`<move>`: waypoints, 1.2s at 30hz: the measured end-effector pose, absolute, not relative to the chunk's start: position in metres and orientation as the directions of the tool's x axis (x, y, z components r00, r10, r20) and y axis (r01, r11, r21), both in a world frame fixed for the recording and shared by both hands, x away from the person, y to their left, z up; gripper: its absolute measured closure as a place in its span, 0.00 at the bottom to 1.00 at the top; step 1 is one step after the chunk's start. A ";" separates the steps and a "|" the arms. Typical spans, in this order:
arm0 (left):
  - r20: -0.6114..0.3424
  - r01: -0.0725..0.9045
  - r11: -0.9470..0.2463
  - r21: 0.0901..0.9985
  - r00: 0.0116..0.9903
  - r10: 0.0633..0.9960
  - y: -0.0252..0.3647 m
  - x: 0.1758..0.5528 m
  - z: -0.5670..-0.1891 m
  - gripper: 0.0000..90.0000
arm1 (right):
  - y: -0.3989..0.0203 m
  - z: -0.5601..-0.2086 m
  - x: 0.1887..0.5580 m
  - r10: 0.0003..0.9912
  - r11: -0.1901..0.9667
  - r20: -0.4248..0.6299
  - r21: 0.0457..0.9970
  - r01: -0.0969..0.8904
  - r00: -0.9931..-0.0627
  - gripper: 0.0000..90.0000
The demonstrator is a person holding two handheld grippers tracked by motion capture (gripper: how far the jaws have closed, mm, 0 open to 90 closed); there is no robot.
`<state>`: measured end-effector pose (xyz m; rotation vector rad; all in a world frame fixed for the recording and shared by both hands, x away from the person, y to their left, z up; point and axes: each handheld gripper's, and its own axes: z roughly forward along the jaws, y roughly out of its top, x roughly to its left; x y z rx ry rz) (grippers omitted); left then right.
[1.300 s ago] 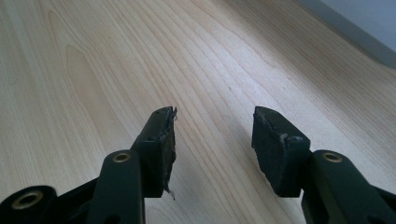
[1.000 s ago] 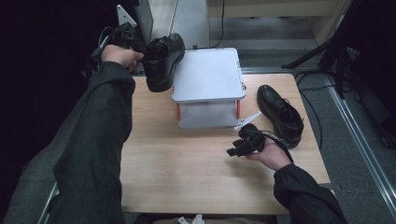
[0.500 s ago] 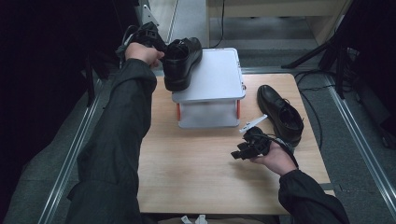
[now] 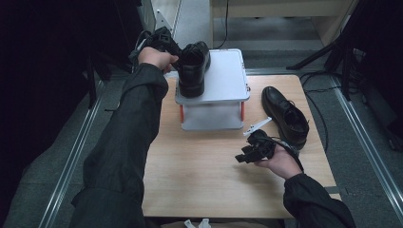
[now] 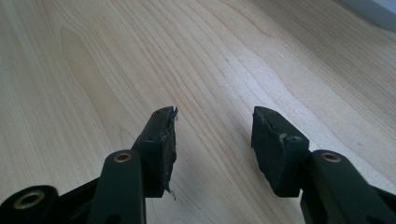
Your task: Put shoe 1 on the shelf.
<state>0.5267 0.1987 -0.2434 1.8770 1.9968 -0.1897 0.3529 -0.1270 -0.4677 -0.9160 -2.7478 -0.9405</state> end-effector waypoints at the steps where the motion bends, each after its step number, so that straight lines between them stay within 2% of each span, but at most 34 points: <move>1: -0.374 0.982 0.093 0.163 -0.026 0.927 0.198 0.526 -0.245 0.83 | -0.126 -0.468 0.353 0.510 0.630 0.272 0.528 0.570 -0.816 0.57; 17: -0.419 0.980 0.058 0.188 0.027 0.908 0.204 0.518 -0.248 0.72 | -0.122 -0.470 0.354 0.505 0.644 0.263 0.520 0.561 -0.822 0.56; 28: -0.431 0.969 0.015 0.248 0.096 0.897 0.222 0.504 -0.223 0.72 | -0.124 -0.469 0.355 0.507 0.638 0.266 0.524 0.565 -0.820 0.56; 36: -0.435 0.965 -0.002 0.261 0.120 0.893 0.239 0.492 -0.226 0.71 | -0.125 -0.469 0.356 0.511 0.629 0.273 0.528 0.571 -0.815 0.56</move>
